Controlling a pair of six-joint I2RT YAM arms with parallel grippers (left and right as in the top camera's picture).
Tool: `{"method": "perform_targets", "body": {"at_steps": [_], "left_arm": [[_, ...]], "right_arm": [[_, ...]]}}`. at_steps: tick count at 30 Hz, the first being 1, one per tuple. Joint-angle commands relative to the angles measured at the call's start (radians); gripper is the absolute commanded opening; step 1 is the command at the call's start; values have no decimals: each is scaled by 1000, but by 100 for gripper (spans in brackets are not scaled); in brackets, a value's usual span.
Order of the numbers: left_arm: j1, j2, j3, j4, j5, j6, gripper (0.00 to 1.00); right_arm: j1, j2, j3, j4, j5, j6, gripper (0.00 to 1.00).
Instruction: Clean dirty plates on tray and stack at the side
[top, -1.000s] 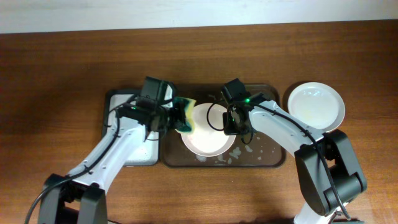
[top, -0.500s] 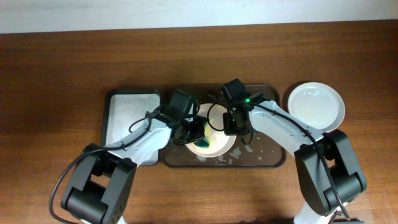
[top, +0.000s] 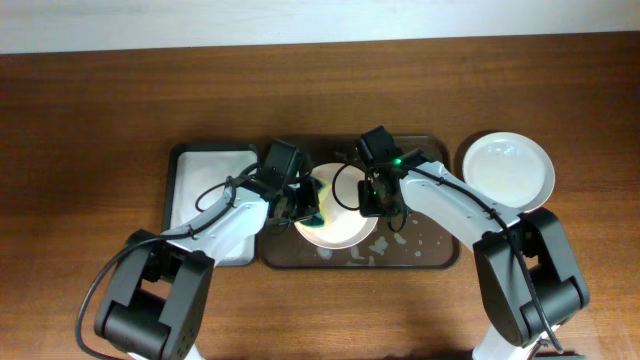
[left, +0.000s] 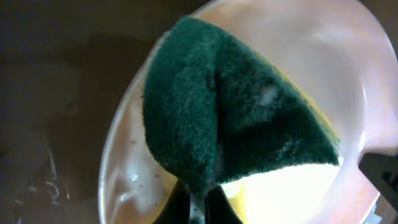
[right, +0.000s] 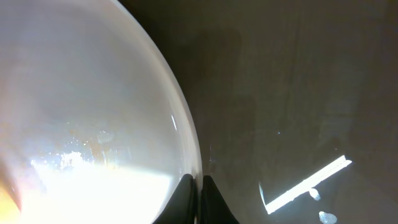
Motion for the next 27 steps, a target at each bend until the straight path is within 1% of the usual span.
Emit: {"method": "perform_targets", "body": {"at_steps": [1, 3, 7, 9, 12, 14, 18, 21, 27], "left_arm": [[46, -24, 29, 0, -112, 35, 0], [53, -55, 32, 0, -111, 38, 0], [72, -158, 31, -25, -78, 81, 0], [86, -210, 32, -66, -80, 86, 0], [121, -259, 31, -147, -125, 126, 0], [159, -265, 31, -216, -172, 137, 0], [231, -261, 29, -287, -176, 272, 0], [270, -251, 23, -303, -176, 349, 0], [303, -208, 6, -303, -217, 366, 0]], "right_arm": [[-4, 3, -2, -14, 32, -7, 4], [-4, 3, -2, -14, 32, -7, 4], [-4, 3, -2, -13, 32, -7, 4], [-4, 3, -2, -13, 32, -7, 4], [-4, 3, -2, -13, 32, -7, 4], [-4, 3, -2, -13, 32, -7, 4], [-4, 3, -2, -9, 32, -7, 4], [-4, 1, 0, 5, 32, -8, 4], [-4, -51, 45, -8, 74, -55, 4]]}}
